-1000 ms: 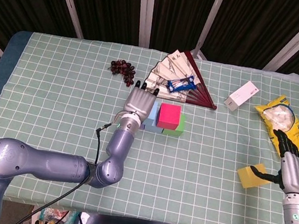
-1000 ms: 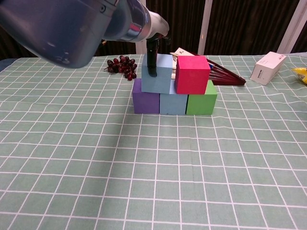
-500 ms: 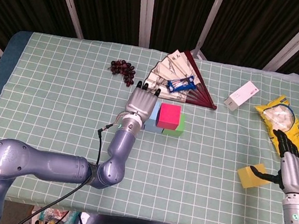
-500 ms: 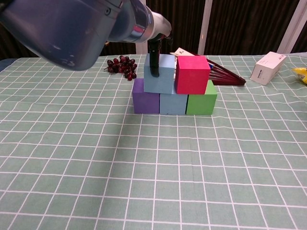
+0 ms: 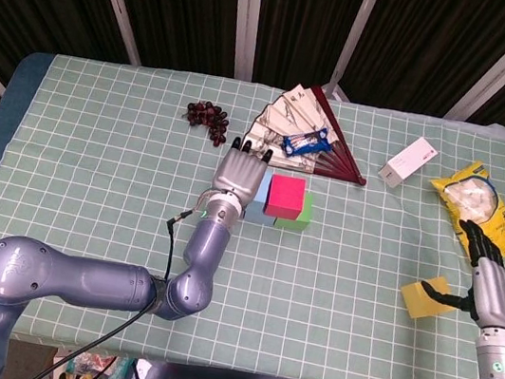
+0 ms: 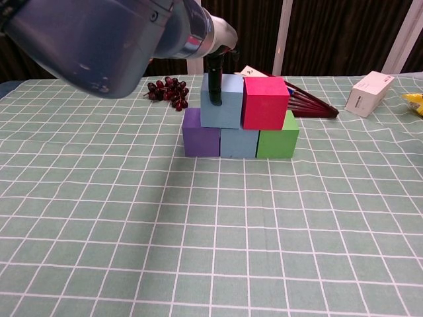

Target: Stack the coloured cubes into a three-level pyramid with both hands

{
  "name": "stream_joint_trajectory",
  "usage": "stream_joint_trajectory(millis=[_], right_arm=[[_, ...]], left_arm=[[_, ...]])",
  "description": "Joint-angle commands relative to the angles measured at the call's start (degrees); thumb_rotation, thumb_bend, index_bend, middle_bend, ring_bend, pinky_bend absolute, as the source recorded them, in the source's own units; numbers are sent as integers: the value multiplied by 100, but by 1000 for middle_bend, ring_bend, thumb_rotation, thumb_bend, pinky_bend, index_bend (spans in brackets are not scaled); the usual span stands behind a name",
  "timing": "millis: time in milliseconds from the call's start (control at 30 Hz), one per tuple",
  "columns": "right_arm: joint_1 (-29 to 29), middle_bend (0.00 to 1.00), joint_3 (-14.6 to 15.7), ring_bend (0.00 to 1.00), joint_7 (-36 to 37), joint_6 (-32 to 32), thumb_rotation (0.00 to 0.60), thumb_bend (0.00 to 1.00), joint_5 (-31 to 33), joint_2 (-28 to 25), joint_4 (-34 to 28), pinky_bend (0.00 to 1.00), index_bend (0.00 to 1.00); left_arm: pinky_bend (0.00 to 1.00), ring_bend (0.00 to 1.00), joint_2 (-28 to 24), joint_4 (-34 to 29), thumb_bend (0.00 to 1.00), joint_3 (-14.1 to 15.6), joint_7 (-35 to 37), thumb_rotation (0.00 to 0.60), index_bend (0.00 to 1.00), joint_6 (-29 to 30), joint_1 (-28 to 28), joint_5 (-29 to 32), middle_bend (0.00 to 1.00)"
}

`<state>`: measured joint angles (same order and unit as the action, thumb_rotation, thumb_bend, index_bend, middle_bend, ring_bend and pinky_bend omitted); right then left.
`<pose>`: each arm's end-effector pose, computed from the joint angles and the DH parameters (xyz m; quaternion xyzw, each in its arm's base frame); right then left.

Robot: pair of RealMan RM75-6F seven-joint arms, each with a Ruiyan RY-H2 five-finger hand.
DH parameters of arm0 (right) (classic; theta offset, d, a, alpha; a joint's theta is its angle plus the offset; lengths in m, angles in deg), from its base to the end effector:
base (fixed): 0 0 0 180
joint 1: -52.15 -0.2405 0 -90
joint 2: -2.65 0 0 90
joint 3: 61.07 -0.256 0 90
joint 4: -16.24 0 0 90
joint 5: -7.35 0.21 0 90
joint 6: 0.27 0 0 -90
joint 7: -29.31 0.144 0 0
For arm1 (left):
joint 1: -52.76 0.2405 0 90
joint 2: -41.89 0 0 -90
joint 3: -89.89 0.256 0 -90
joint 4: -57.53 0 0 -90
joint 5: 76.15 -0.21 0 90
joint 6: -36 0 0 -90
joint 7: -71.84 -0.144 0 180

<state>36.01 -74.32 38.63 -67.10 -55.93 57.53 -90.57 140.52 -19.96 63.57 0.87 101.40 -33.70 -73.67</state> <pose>-0.2676 -0.2623 0.1814 0.4955 -0.5422 0.4367 0.5195 0.0740 0.4105 -0.0368 -0.7532 -0.3279 -0.2275 0.5229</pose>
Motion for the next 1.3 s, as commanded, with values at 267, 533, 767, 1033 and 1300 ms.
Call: stream_joint_trajectory(millis=[267,533,767,1033,1300], right_arm=[[5,6,-4,0,10,-6,600,181,12,-7,-2,0,0],[-2,6,10,0,-11,18,600,180,17,-2,-3,0,0],[-4,6,11,0,-21,18,600,180,26,-1,-5,0,0],[-9,6,20,0,-38,26,600,180,24,7,-1,0,0],[-11,6,21,0,-41,27,600,181,28,10,0,0,0]], left_arm=[[74,74,67,36,396,-7,-26,600,0,-2,-1,-7,364],[74,75,110,84,396,-20,-27,600,0,1,5,-37,363],[74,75,151,130,396,-41,-4,600,0,-12,14,-78,360],[74,75,172,152,396,-84,55,600,0,8,35,-140,359],[74,75,205,195,396,-94,53,600,0,-18,40,-156,358]])
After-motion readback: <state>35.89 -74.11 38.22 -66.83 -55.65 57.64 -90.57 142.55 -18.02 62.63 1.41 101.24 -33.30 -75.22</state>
